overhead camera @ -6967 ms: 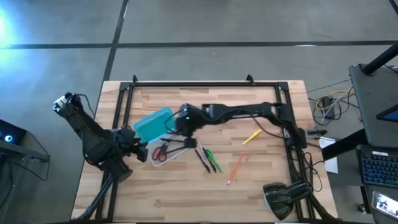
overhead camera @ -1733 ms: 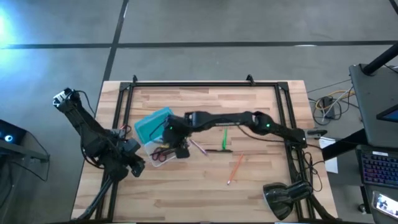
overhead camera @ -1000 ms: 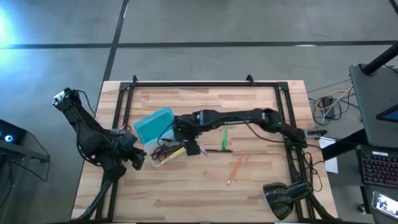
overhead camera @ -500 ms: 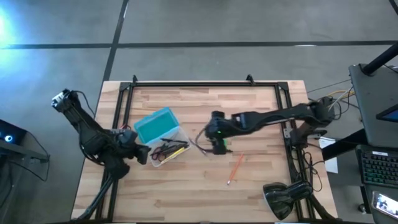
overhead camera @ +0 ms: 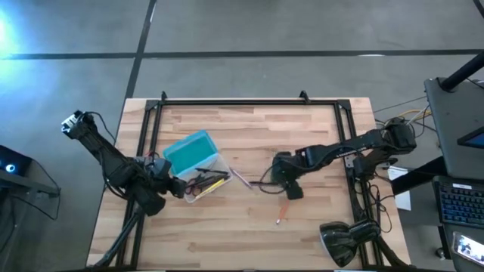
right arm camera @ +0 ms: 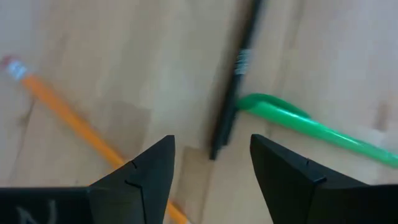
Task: Pick & place school supplies into a supply box
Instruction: Put the orange pencil into the blue supply box
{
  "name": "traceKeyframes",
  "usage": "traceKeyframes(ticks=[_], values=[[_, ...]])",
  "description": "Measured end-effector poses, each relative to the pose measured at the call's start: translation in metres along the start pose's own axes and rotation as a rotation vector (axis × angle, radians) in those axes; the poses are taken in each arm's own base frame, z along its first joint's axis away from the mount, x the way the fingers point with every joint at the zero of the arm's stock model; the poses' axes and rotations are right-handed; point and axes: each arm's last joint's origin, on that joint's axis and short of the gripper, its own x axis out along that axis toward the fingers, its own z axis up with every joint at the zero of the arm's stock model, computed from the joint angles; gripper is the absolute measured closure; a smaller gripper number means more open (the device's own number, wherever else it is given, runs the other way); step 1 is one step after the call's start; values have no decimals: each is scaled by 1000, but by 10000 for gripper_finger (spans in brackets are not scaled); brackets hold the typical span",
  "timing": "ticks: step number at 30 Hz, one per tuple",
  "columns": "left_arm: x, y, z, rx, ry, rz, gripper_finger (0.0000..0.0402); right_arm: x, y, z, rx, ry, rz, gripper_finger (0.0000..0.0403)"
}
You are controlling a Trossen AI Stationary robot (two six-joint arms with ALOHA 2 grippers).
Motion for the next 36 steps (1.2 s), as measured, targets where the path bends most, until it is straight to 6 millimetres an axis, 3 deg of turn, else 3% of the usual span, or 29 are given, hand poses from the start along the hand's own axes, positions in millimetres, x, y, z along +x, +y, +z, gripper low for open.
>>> traceKeyframes(ticks=[5,14,20,28,36], values=[[2,-3,-2,-18,7,-12,326,3,7,-13,-165,80,36,210],[3,-3,-3,-12,12,-4,326,-6,13,-14,-312,21,98,211],[3,-3,-3,-8,13,-5,326,5,20,-20,-341,75,170,212],[3,-3,-3,21,13,-5,326,12,47,-24,-482,86,216,214],[3,-3,-3,28,19,-3,326,33,46,-30,-502,104,150,216]])
